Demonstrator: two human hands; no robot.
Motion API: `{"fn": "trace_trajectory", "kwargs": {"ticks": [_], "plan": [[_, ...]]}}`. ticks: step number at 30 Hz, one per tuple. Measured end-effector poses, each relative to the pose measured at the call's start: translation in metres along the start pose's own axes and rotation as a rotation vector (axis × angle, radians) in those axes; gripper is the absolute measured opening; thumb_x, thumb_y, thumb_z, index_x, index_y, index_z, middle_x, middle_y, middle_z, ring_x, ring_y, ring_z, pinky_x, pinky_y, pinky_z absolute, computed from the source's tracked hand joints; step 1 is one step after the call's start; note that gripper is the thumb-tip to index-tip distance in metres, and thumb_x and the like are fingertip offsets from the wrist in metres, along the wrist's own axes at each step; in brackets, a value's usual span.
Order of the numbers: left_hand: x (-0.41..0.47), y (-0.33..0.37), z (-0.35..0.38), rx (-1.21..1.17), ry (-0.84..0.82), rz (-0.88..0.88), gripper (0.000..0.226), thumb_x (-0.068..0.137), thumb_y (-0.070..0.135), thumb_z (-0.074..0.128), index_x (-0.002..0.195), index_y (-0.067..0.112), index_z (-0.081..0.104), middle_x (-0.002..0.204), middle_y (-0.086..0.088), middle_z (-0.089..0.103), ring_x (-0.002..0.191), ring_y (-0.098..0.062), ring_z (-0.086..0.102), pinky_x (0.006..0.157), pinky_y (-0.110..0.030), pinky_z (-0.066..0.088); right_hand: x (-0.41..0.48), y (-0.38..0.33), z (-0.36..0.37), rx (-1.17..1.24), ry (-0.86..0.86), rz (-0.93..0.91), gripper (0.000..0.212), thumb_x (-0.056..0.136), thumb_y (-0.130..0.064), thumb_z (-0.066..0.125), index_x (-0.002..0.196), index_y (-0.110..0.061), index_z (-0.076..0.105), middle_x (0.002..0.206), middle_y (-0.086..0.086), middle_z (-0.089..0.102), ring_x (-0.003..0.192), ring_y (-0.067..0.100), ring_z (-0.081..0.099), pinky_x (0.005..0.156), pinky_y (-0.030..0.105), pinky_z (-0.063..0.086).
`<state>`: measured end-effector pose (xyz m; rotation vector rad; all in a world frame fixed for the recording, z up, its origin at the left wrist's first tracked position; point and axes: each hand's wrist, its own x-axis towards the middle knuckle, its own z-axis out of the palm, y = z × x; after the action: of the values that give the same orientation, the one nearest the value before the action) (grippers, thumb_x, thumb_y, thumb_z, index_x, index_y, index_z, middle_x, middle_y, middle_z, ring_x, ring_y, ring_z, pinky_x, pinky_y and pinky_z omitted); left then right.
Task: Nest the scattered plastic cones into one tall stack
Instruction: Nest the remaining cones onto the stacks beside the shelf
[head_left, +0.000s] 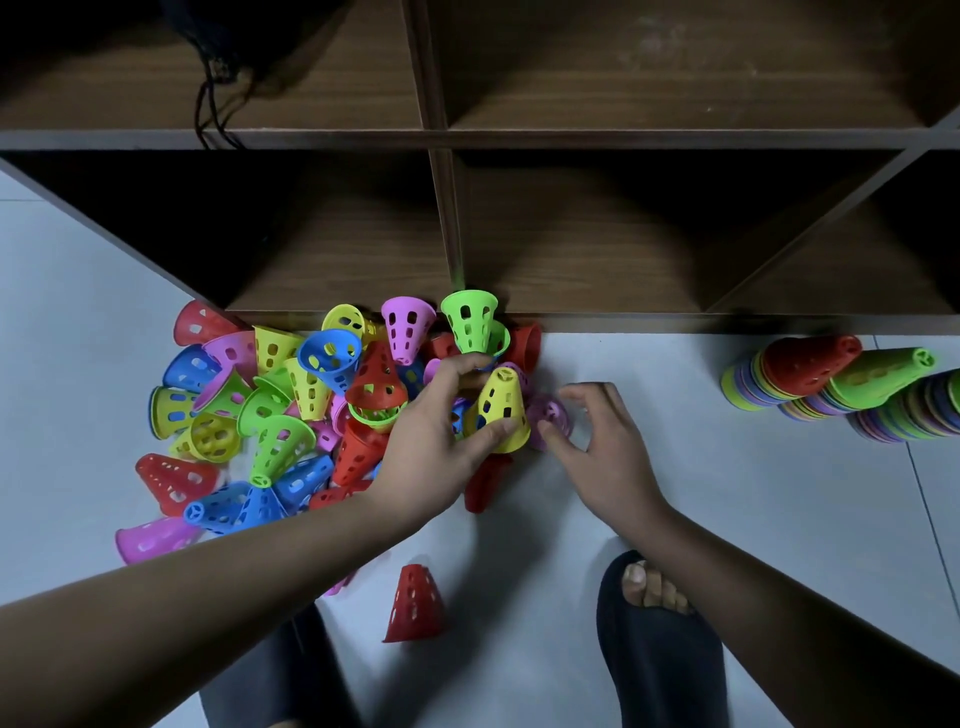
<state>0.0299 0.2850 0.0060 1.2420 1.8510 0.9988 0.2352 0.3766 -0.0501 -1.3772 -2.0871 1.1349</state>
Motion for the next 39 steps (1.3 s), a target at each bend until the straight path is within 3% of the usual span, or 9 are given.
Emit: {"fn": "trace_trajectory", "kwargs": {"ticks": [4, 6, 9, 12, 15, 19, 23, 29, 39], "plan": [[0.003, 0.004, 0.008, 0.035, -0.039, 0.046, 0.06, 0.091, 0.033, 0.085, 0.141, 0.037, 0.051, 0.128, 0.026, 0.064, 0.121, 0.006, 0.061, 0.095, -0.018, 0.053, -0.02, 0.002, 0.006, -0.03, 0.076, 0.02, 0.031, 0.091, -0.018, 0.075, 0.115, -0.03, 0.059, 0.116, -0.014, 0.05, 0.109, 0.011, 0.057, 0.098, 0.037, 0.05], [0.008, 0.007, 0.014, 0.074, -0.067, 0.096, 0.06, 0.091, 0.033, 0.085, 0.141, 0.035, 0.052, 0.131, 0.023, 0.064, 0.12, 0.002, 0.062, 0.096, -0.022, 0.054, -0.031, 0.004, 0.01, -0.039, 0.102, 0.033, 0.032, 0.088, -0.014, 0.075, 0.11, -0.029, 0.058, 0.112, -0.016, 0.048, 0.105, 0.015, 0.056, 0.094, 0.042, 0.05], [0.021, 0.012, 0.025, 0.133, -0.094, 0.159, 0.059, 0.092, 0.034, 0.084, 0.141, 0.032, 0.051, 0.134, 0.017, 0.064, 0.118, -0.001, 0.061, 0.093, -0.02, 0.053, -0.044, 0.006, 0.015, -0.028, 0.087, 0.083, 0.035, 0.089, -0.014, 0.075, 0.106, -0.034, 0.052, 0.107, -0.022, 0.045, 0.103, 0.016, 0.057, 0.084, 0.038, 0.051], [0.034, 0.01, 0.034, 0.169, -0.114, 0.16, 0.064, 0.089, 0.035, 0.086, 0.142, 0.033, 0.049, 0.131, 0.013, 0.066, 0.117, -0.006, 0.063, 0.089, -0.022, 0.054, -0.053, 0.013, 0.018, -0.007, 0.094, 0.103, 0.033, 0.088, -0.013, 0.075, 0.1, -0.031, 0.05, 0.101, -0.016, 0.05, 0.095, 0.014, 0.057, 0.078, 0.034, 0.049], [0.039, -0.001, 0.032, 0.193, -0.158, 0.151, 0.074, 0.085, 0.036, 0.088, 0.147, 0.033, 0.047, 0.142, 0.015, 0.061, 0.127, -0.007, 0.061, 0.1, -0.031, 0.055, -0.057, 0.016, 0.021, 0.015, 0.055, 0.149, 0.029, 0.088, -0.014, 0.075, 0.094, -0.029, 0.05, 0.091, -0.01, 0.055, 0.086, 0.014, 0.058, 0.075, 0.04, 0.051], [0.027, -0.025, 0.009, 0.307, -0.142, 0.214, 0.054, 0.089, 0.031, 0.084, 0.135, 0.028, 0.056, 0.134, 0.01, 0.058, 0.123, -0.012, 0.058, 0.097, -0.034, 0.055, -0.057, 0.015, 0.026, -0.004, -0.025, 0.089, 0.022, 0.091, -0.023, 0.074, 0.09, -0.03, 0.053, 0.086, -0.011, 0.057, 0.082, 0.011, 0.06, 0.075, 0.04, 0.054], [0.002, -0.06, -0.017, 0.464, -0.12, 0.224, 0.045, 0.086, 0.025, 0.084, 0.124, 0.023, 0.06, 0.123, 0.007, 0.059, 0.114, -0.017, 0.059, 0.088, -0.026, 0.05, -0.051, 0.006, 0.036, -0.081, -0.091, -0.01, 0.018, 0.091, -0.035, 0.072, 0.104, -0.032, 0.06, 0.103, -0.017, 0.06, 0.09, 0.006, 0.061, 0.08, 0.039, 0.055], [-0.026, -0.094, -0.032, 0.679, -0.097, 0.252, 0.047, 0.08, 0.035, 0.086, 0.116, 0.02, 0.059, 0.104, 0.001, 0.06, 0.092, -0.025, 0.056, 0.072, -0.034, 0.047, -0.031, -0.009, 0.048, -0.207, -0.255, -0.226, 0.034, 0.097, -0.03, 0.069, 0.131, -0.026, 0.062, 0.135, -0.013, 0.05, 0.123, 0.012, 0.055, 0.099, 0.03, 0.05], [-0.032, -0.126, -0.028, 0.931, -0.194, 0.245, 0.063, 0.083, 0.054, 0.082, 0.134, 0.024, 0.062, 0.113, 0.004, 0.068, 0.104, -0.024, 0.058, 0.082, -0.041, 0.052, -0.03, 0.012, 0.054, -0.262, -0.295, -0.22, 0.009, 0.098, -0.031, 0.071, 0.1, -0.026, 0.064, 0.1, -0.009, 0.055, 0.096, 0.016, 0.057, 0.079, 0.042, 0.054]]}}
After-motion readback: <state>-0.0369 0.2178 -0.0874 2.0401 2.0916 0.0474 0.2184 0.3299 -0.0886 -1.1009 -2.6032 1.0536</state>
